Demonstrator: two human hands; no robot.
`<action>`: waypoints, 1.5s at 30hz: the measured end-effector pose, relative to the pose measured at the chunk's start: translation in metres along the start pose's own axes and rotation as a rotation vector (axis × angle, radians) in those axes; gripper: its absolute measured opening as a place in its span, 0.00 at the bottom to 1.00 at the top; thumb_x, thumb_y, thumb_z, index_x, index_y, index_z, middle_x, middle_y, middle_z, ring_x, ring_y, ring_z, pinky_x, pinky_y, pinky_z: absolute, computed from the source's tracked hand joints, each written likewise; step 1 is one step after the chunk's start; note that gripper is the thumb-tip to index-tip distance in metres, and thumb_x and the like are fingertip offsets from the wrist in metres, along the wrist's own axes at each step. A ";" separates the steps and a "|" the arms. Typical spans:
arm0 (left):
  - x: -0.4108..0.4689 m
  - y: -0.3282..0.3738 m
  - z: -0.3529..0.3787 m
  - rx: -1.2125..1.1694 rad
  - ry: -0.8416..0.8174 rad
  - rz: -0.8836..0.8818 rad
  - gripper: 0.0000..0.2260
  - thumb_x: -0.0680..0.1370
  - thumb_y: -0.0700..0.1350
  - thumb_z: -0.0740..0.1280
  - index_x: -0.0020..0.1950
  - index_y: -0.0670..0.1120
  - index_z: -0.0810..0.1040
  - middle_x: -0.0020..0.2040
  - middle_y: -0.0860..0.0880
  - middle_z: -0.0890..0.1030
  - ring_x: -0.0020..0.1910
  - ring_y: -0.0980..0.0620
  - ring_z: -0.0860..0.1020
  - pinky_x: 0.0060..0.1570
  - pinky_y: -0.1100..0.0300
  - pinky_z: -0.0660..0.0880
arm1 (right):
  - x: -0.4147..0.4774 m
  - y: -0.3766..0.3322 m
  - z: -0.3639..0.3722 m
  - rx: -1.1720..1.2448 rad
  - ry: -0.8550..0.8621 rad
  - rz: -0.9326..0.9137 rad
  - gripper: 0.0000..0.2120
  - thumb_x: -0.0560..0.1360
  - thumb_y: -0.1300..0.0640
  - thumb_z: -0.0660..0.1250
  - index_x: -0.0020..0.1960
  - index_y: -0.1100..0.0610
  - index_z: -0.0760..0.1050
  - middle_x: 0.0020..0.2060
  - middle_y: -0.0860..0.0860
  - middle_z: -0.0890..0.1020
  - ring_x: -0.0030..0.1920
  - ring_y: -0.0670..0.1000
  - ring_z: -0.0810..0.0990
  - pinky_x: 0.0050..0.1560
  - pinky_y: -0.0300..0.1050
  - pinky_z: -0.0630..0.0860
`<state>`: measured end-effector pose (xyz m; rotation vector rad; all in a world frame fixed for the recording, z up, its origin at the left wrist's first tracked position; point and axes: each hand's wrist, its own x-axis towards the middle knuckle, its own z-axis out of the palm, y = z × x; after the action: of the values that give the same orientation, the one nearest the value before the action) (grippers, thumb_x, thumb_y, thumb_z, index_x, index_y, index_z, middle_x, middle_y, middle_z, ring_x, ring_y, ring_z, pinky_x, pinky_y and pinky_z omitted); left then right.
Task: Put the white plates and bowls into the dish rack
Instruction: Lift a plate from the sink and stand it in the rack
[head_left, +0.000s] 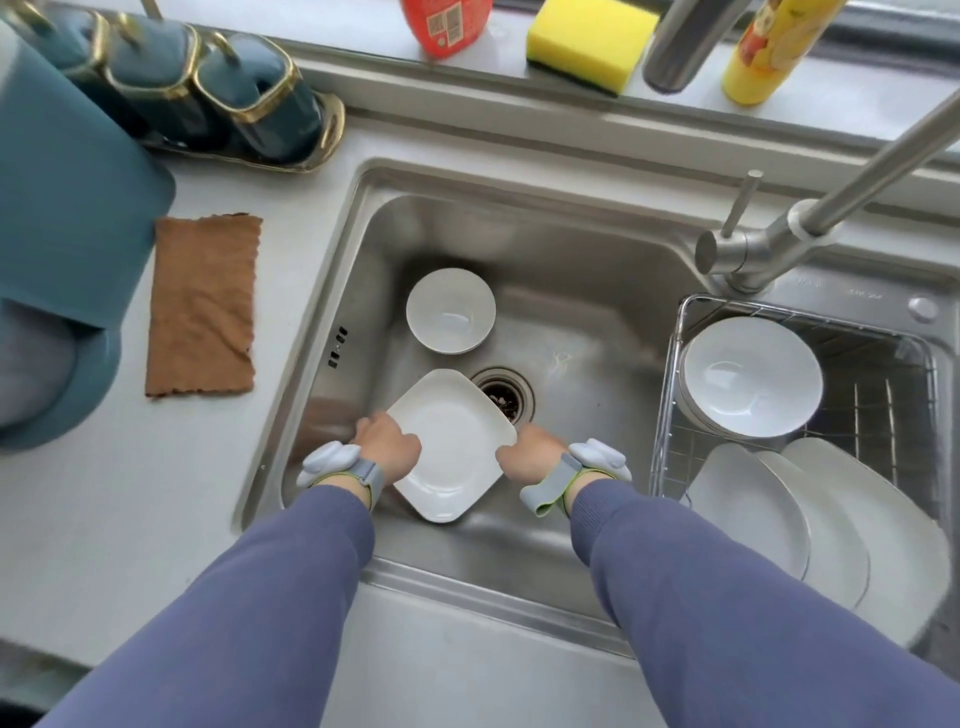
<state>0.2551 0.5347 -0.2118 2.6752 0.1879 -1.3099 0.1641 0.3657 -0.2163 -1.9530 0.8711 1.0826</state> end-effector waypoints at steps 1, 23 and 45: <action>0.003 0.000 0.000 -0.006 -0.006 0.000 0.25 0.78 0.46 0.59 0.73 0.37 0.65 0.73 0.37 0.65 0.67 0.32 0.72 0.68 0.44 0.70 | 0.002 -0.001 0.001 0.017 0.001 0.002 0.16 0.78 0.57 0.59 0.62 0.62 0.75 0.55 0.57 0.82 0.55 0.59 0.81 0.53 0.47 0.75; -0.008 0.003 -0.004 -0.135 0.024 0.060 0.25 0.79 0.49 0.57 0.74 0.41 0.63 0.73 0.38 0.64 0.66 0.34 0.71 0.59 0.51 0.69 | -0.028 0.010 -0.014 0.153 0.187 -0.013 0.15 0.75 0.51 0.61 0.55 0.60 0.71 0.52 0.57 0.81 0.46 0.59 0.76 0.44 0.45 0.70; -0.114 0.107 -0.011 -0.761 0.058 0.357 0.20 0.70 0.54 0.63 0.60 0.50 0.78 0.56 0.46 0.82 0.55 0.41 0.80 0.56 0.38 0.80 | -0.189 0.040 -0.128 0.340 0.373 -0.386 0.18 0.70 0.59 0.53 0.59 0.46 0.62 0.39 0.58 0.82 0.33 0.62 0.84 0.33 0.58 0.83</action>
<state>0.2131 0.4268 -0.1059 1.9795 0.1618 -0.8245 0.1031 0.2779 -0.0106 -1.9463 0.7642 0.3278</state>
